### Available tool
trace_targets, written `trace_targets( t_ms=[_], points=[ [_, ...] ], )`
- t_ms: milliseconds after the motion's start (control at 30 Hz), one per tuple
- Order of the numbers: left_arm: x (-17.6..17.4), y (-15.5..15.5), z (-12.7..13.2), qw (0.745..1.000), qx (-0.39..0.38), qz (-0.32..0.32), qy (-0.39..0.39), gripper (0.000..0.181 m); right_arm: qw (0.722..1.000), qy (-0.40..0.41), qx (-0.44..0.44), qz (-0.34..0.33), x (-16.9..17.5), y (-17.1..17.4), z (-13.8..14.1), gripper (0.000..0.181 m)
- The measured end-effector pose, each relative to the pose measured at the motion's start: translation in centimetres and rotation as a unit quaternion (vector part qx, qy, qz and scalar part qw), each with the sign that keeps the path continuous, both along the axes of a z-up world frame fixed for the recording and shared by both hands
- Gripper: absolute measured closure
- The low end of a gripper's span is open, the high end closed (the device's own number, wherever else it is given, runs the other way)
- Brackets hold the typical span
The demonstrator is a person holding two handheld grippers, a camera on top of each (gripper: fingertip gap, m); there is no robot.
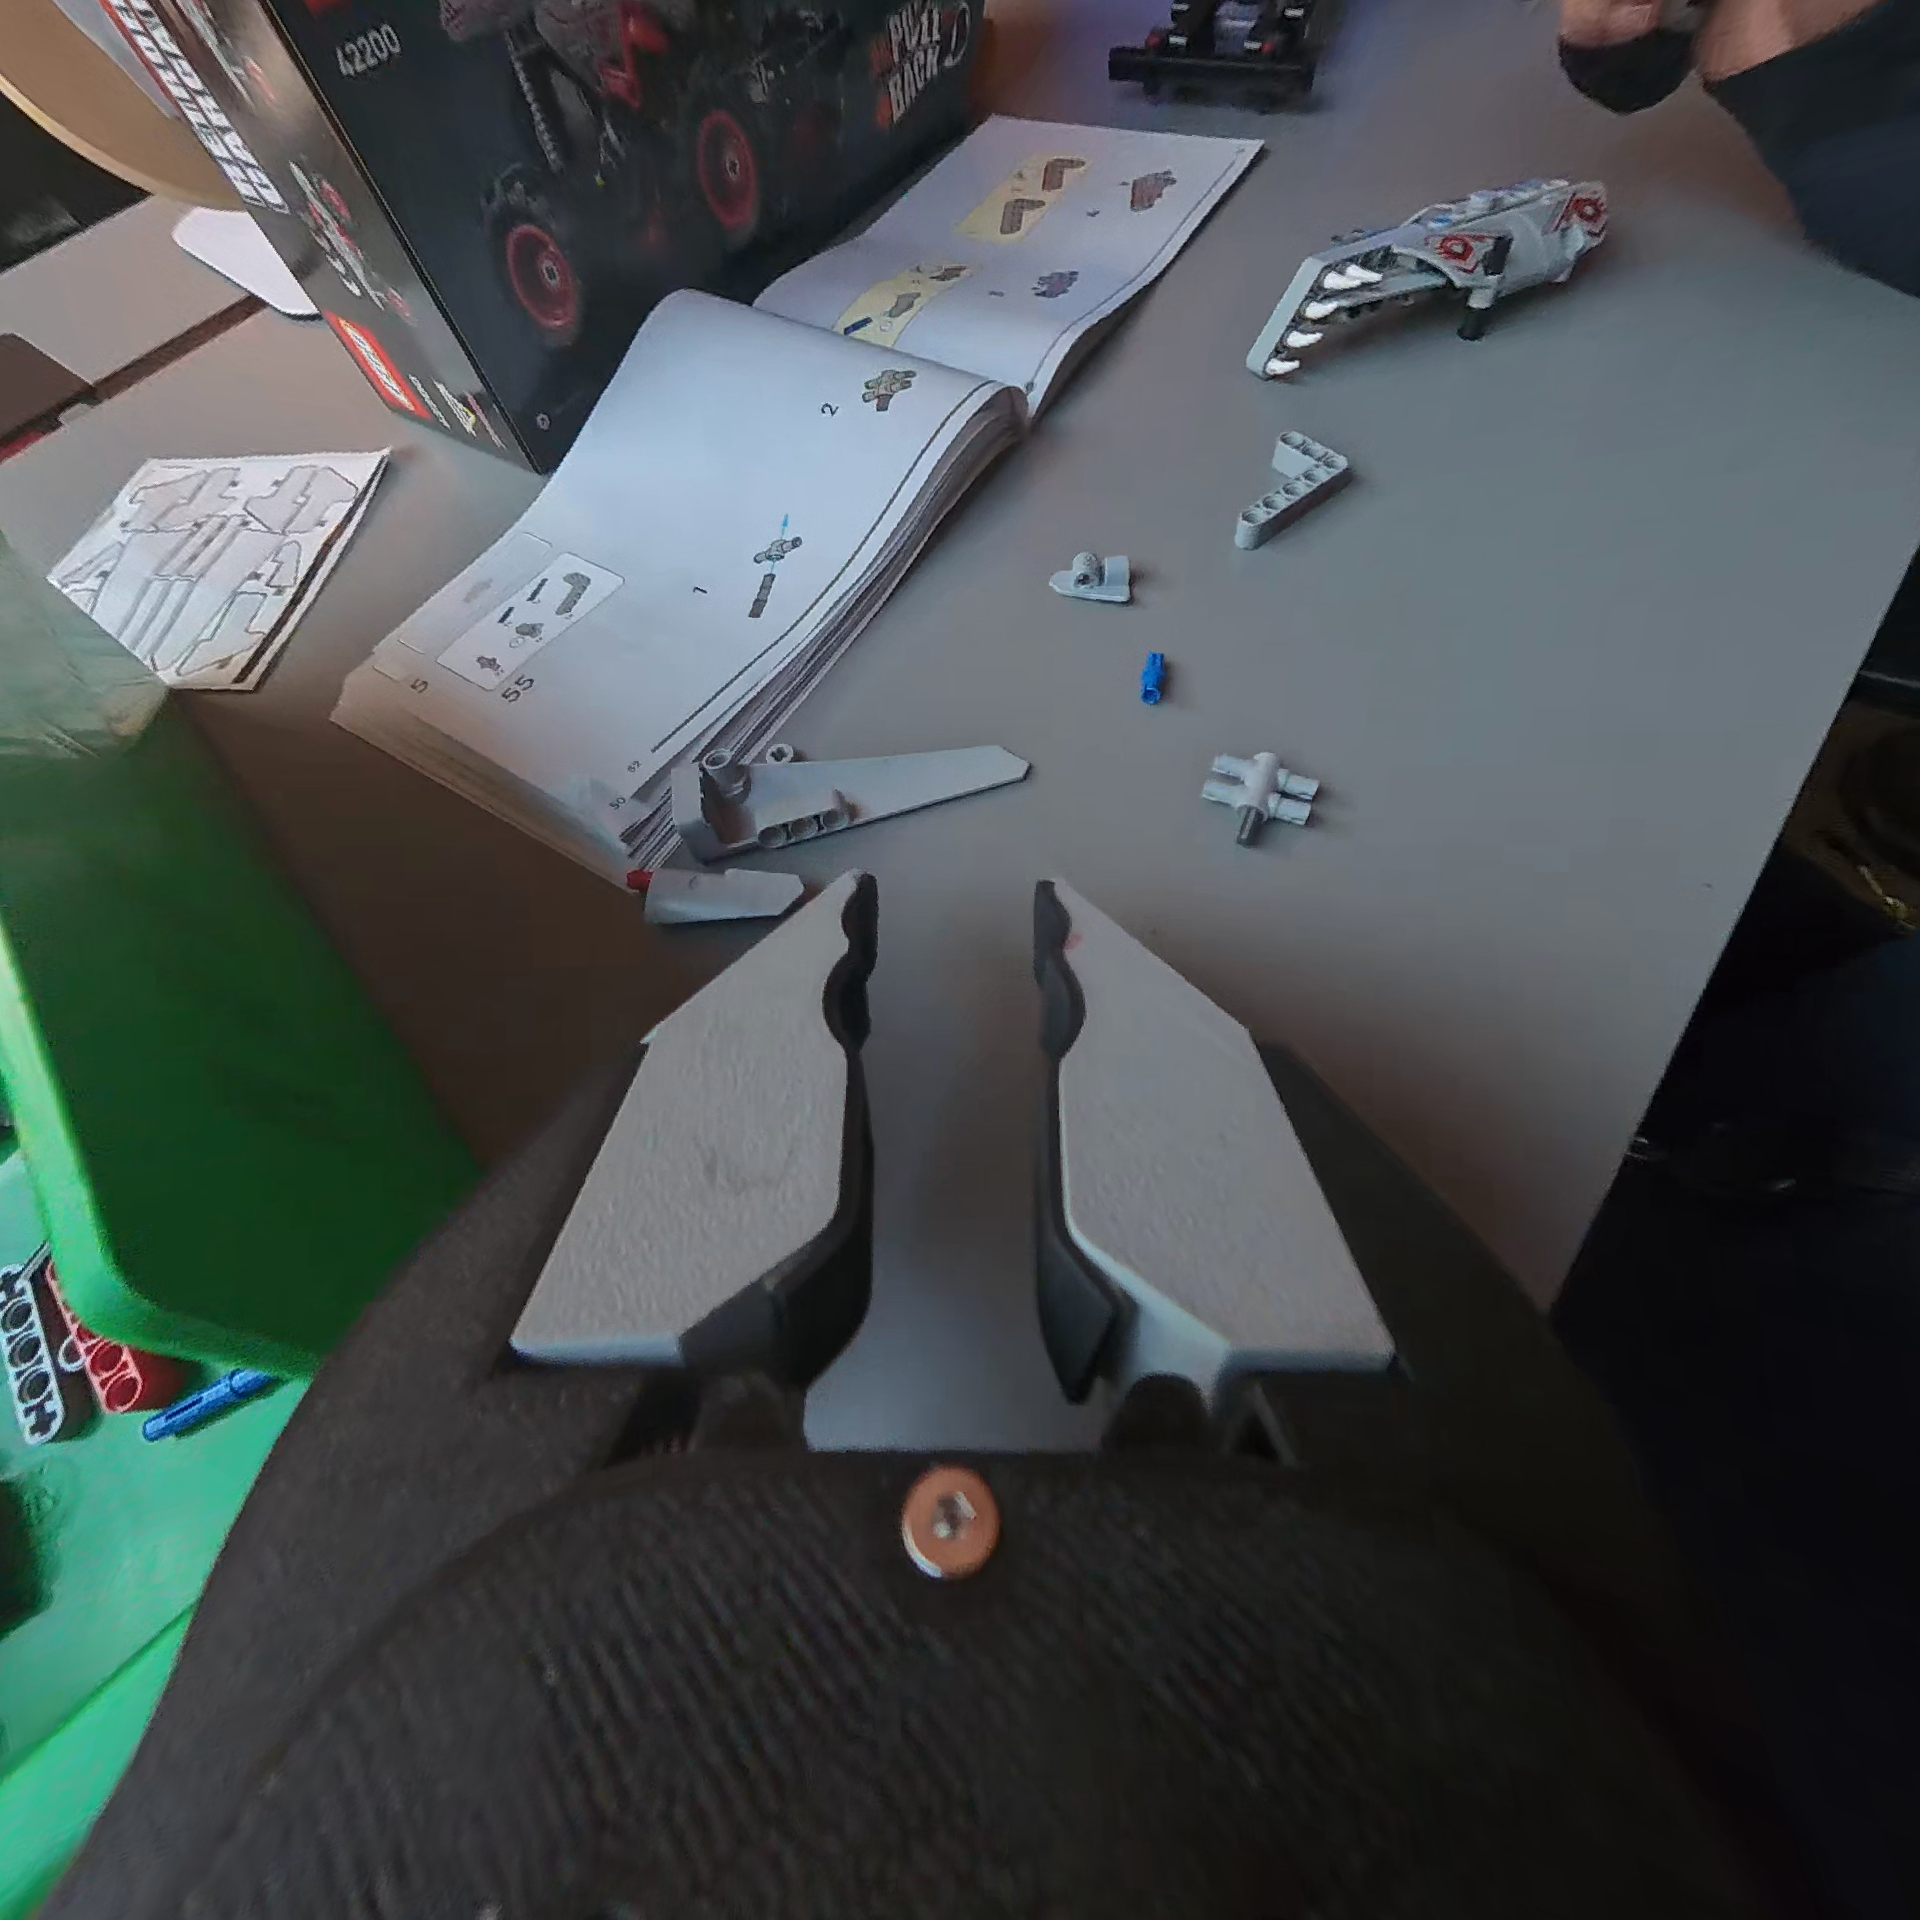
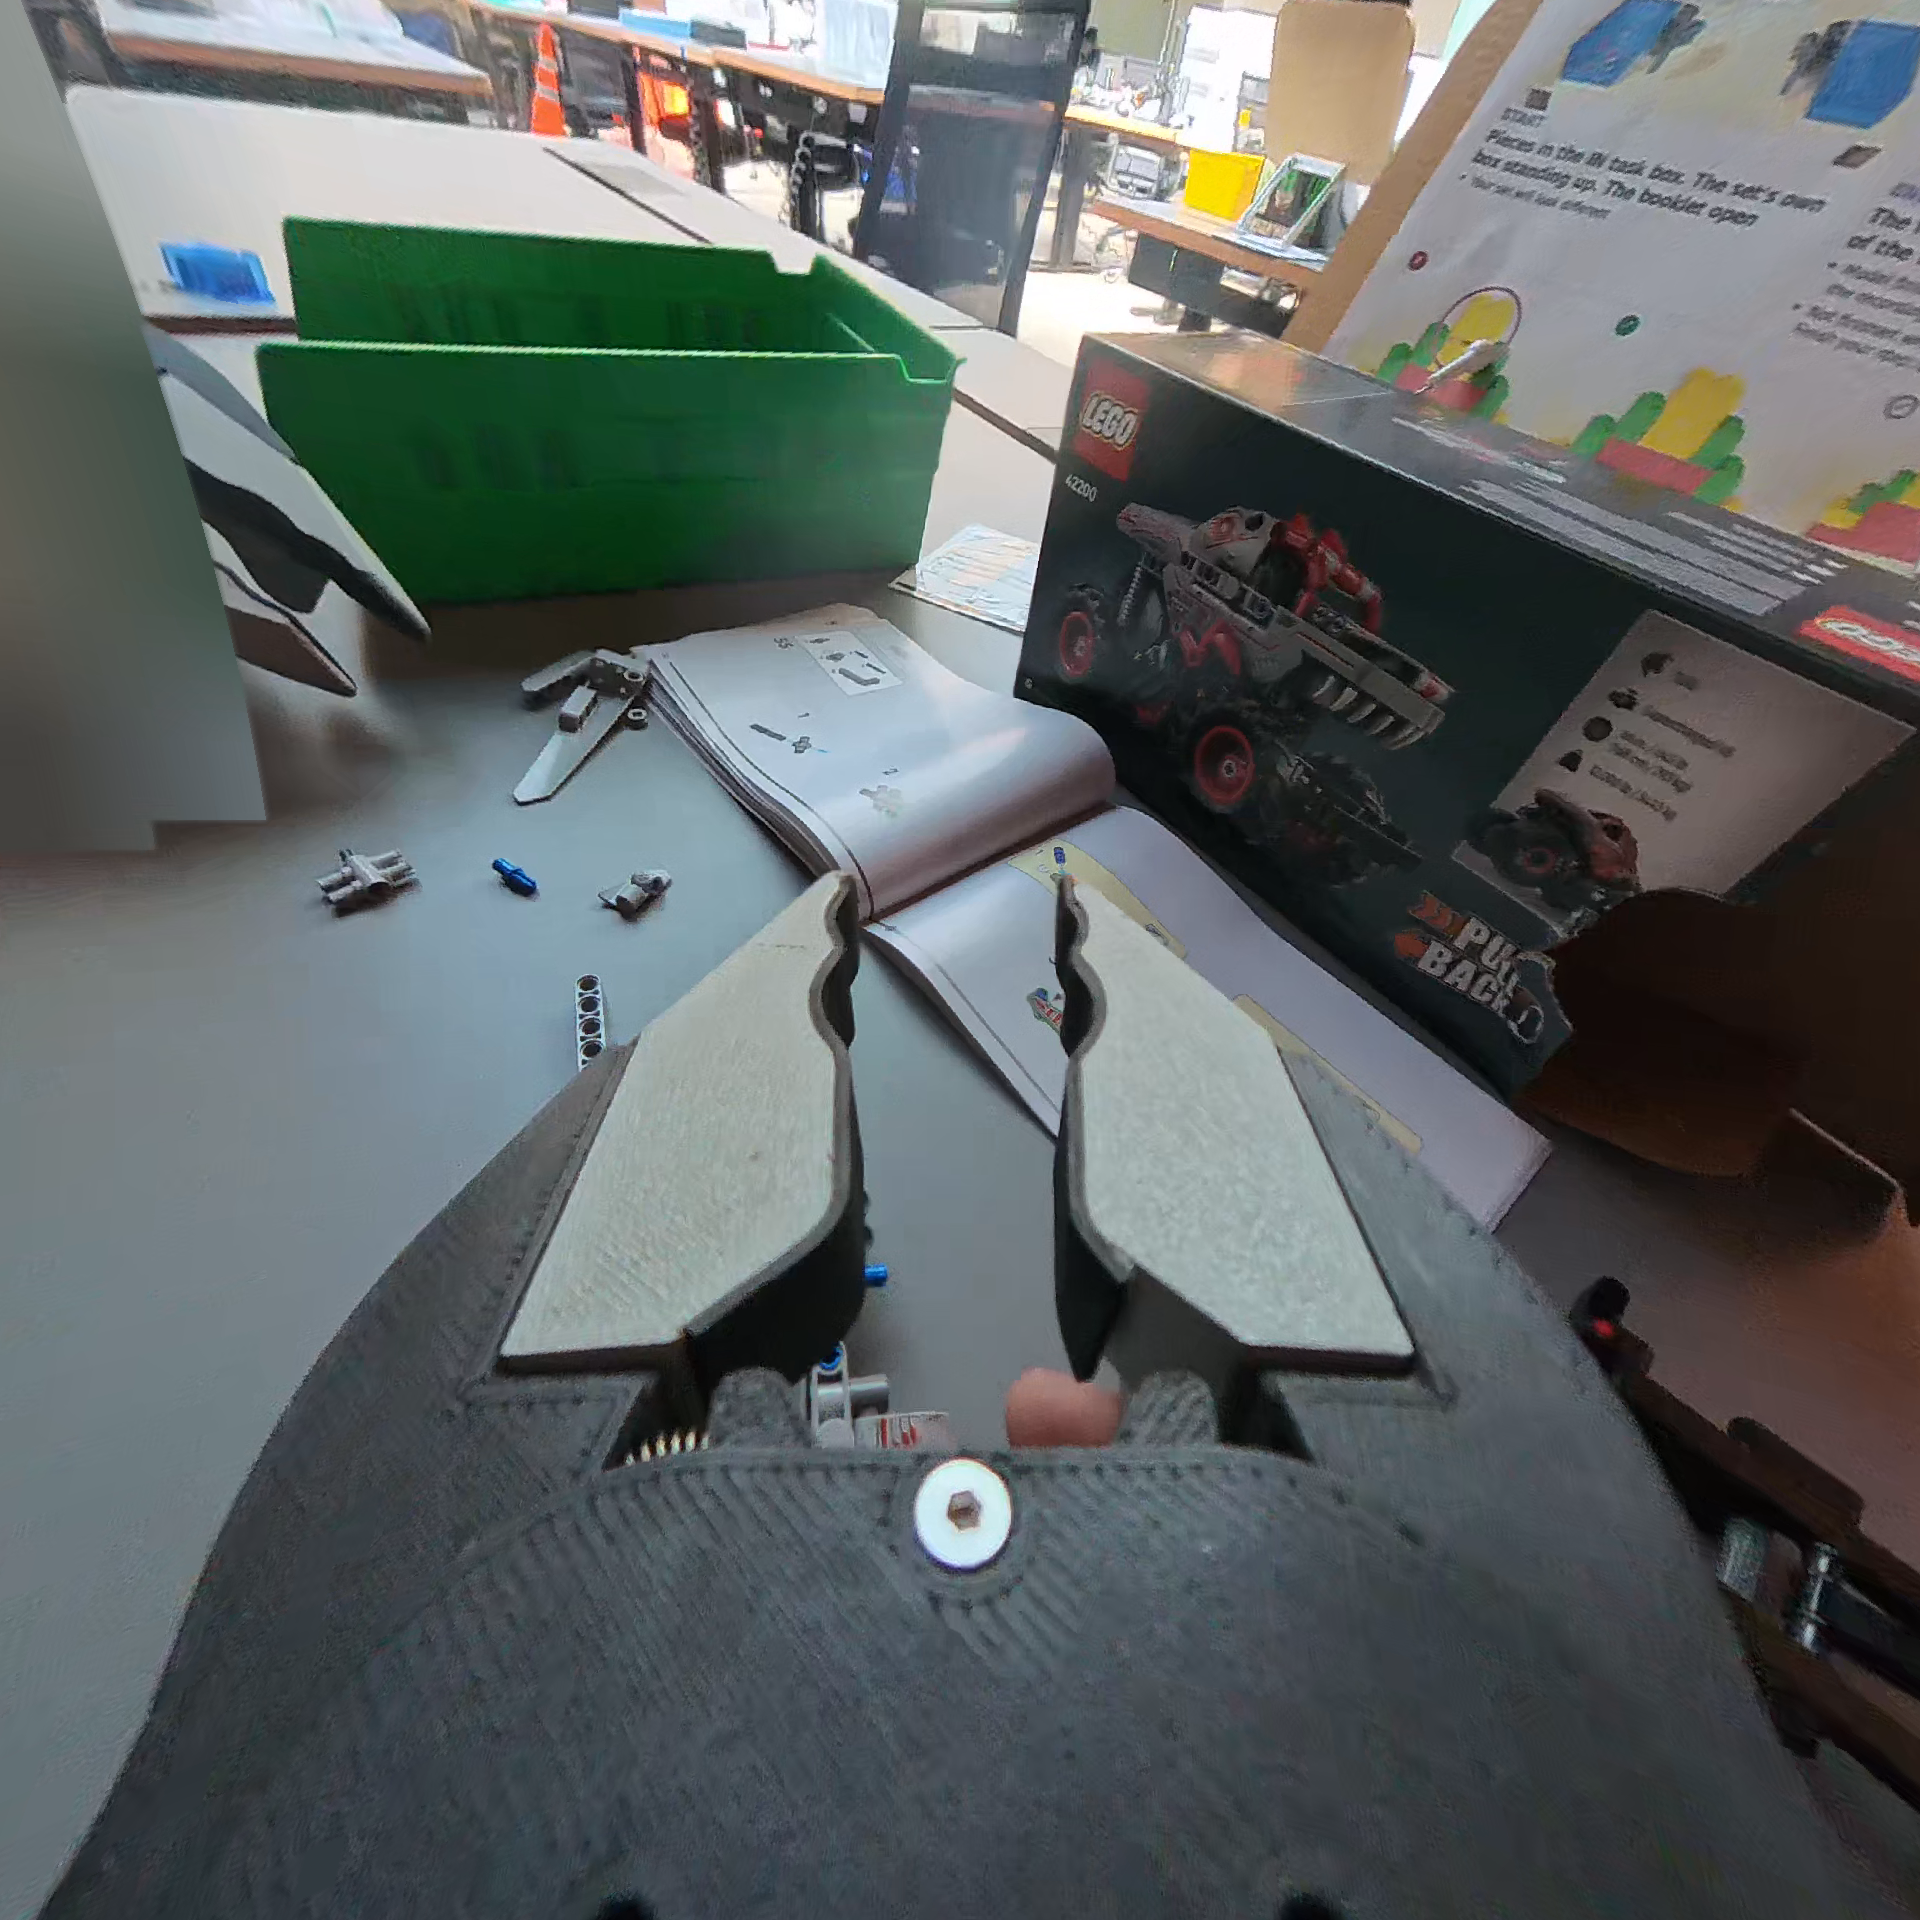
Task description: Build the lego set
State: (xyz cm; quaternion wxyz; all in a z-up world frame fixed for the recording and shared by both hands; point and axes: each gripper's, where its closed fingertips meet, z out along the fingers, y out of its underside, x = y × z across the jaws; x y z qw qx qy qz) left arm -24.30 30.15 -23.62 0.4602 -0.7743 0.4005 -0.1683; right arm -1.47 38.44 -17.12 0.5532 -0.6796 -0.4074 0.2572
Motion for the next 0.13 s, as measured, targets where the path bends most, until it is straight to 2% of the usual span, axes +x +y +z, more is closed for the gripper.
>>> trace_targets(
  t_ms=[33, 133],
  points=[
    [0.01, -0.02, 0.02, 1.000, -0.001, -0.001, -0.001, 0.154, 1.000, 0.010, -0.003, -0.003, 0.24, 0.11, 0.19, 0.146],
    [-0.43, 0.37, 0.37, 1.000, 0.007, 0.019, -0.010, 0.154, 0.999, 0.041, -0.008, -0.013, 0.67, 0.35, 0.87, 0.149]
  ],
)
